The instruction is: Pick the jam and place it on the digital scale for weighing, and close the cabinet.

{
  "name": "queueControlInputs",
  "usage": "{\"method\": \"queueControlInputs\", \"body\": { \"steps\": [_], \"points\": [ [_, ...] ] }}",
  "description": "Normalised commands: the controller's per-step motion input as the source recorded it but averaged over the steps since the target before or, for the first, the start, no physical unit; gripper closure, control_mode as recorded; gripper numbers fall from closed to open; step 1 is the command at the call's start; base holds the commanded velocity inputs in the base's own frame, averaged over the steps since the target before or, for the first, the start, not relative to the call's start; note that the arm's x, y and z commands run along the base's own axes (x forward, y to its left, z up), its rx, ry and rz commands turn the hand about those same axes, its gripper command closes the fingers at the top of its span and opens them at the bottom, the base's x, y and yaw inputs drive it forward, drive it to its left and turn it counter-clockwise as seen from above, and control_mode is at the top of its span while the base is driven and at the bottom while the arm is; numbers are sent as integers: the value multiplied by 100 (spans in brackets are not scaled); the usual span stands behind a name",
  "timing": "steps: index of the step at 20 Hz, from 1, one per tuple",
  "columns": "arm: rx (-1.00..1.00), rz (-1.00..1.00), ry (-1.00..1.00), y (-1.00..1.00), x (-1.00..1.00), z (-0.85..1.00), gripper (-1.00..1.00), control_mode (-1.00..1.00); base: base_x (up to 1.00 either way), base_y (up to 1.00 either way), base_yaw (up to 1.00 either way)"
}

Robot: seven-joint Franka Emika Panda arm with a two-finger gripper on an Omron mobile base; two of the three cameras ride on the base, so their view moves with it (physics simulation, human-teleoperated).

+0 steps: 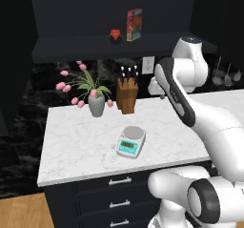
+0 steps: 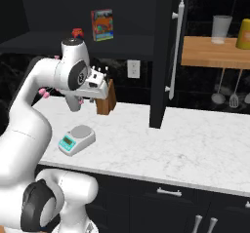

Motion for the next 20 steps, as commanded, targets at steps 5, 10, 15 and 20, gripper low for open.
{"method": "queueControlInputs", "body": {
  "steps": [5,10,15,20],
  "points": [
    [-1,5,-26,9,-72,3,-100,-100,0,0,0],
    [-1,3,-38,4,-77,13,-100,-100,0,0,0],
    [0,4,-18,7,-37,54,-100,-100,0,0,0],
    [-1,12,-9,10,-21,83,-100,-100,0,0,0]
  ]
}}
